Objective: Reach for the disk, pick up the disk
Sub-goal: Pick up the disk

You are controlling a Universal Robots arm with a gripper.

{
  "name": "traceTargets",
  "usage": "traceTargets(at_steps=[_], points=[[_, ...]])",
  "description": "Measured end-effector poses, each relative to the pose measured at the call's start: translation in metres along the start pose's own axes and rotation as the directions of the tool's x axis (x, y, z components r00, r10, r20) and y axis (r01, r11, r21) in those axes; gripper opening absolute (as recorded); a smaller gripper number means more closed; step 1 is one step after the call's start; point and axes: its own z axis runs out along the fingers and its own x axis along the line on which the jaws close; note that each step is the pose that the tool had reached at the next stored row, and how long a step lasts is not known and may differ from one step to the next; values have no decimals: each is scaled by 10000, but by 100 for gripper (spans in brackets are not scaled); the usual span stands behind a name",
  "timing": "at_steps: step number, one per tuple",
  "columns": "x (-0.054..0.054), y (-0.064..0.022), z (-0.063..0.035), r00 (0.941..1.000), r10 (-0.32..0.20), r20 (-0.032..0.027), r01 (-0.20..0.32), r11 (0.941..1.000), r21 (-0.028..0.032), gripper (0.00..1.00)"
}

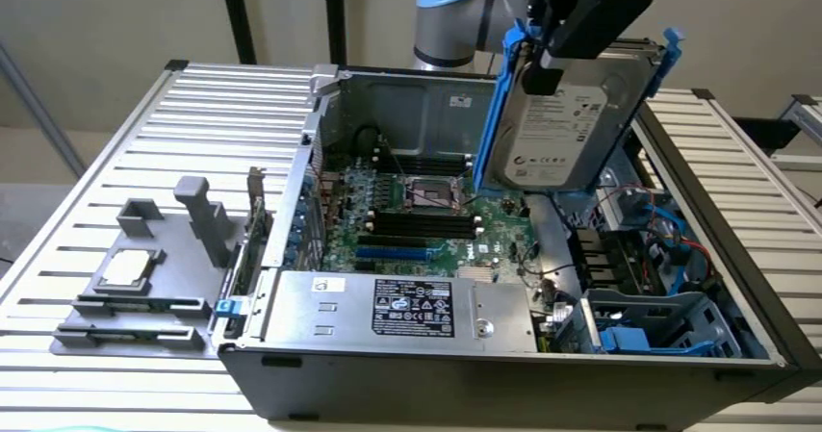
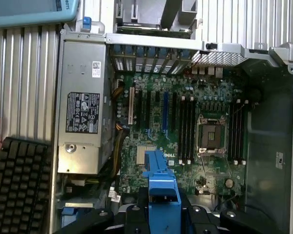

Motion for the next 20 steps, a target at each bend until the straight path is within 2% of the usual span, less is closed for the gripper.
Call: traceTargets(at_steps=[10, 20], points=[[203, -323, -130, 10000, 4, 1, -4, 10000, -55, 33], [452, -565, -204, 10000, 13, 3, -13, 9999, -172, 33]])
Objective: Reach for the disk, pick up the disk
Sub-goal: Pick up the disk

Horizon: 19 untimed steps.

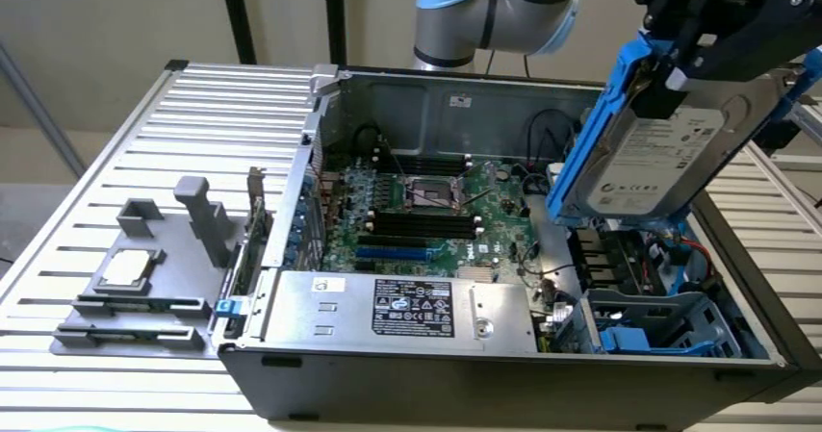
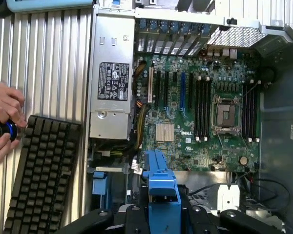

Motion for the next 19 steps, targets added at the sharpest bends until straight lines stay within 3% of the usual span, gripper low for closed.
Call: traceTargets(at_steps=[8, 13, 19], points=[[222, -162, -36, 10000, 8, 2, -8, 9999, -100, 33], [356, -274, -36, 10000, 8, 2, -8, 9999, -104, 33], [506, -351, 46, 10000, 5, 3, -5, 10000, -79, 33]])
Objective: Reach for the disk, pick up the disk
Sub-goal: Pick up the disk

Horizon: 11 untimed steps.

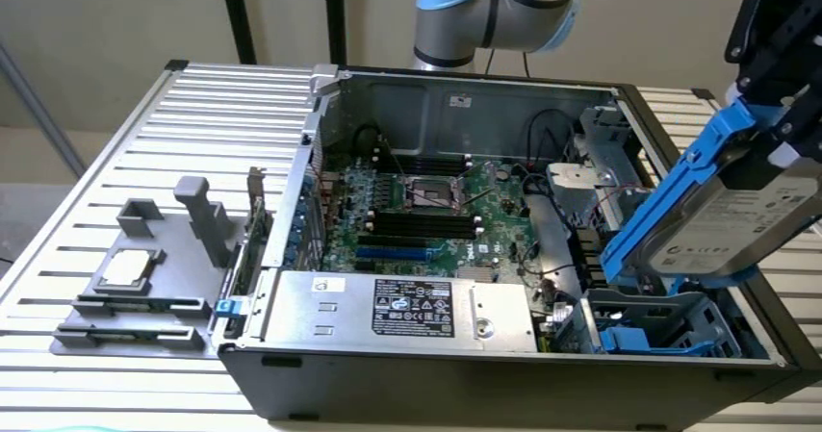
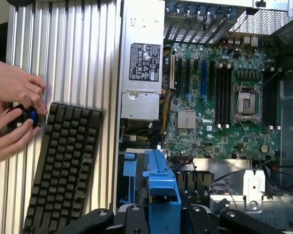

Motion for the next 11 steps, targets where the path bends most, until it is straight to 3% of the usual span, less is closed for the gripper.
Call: traceTargets(at_steps=[8, 11], points=[[15, -97, 111, 10000, -7, -4, 7, 10000, 87, 33], [17, -105, 133, 10000, -6, -4, 6, 10000, 94, 33]])
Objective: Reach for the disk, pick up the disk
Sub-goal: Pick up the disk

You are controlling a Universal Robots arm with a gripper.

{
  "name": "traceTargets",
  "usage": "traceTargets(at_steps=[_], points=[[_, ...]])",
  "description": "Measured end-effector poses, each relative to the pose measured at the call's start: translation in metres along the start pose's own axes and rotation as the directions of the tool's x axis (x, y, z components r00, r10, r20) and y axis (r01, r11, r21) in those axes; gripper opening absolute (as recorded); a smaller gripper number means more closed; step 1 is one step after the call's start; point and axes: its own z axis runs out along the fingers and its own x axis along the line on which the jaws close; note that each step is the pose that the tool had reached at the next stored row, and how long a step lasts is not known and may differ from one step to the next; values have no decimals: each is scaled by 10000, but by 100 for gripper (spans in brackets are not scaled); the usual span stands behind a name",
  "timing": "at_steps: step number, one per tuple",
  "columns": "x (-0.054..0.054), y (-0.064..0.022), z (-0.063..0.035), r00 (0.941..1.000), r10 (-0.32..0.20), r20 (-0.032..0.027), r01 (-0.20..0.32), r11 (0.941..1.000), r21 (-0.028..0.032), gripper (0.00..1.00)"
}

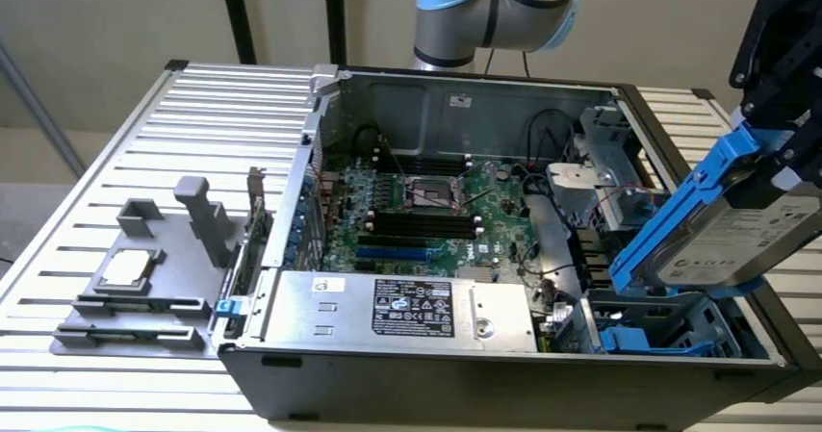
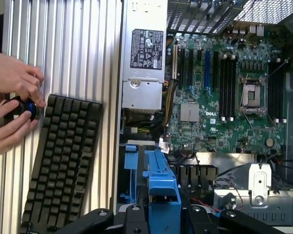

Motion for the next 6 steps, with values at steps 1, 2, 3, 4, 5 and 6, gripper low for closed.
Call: traceTargets(at_steps=[1, 2, 3, 4, 5, 6], points=[[0, -1, 1, 10000, 0, 0, 0, 10000, 0, 33], [0, -1, 1, 10000, -1, -2, 1, 10000, 0, 33], [0, -2, 2, 10000, -1, 0, 1, 10000, -4, 33], [0, -2, 2, 10000, -1, 1, 1, 10000, -4, 33], [0, -2, 2, 10000, -1, 1, 1, 10000, -4, 33], [0, -2, 2, 10000, -1, 1, 1, 10000, -4, 33]])
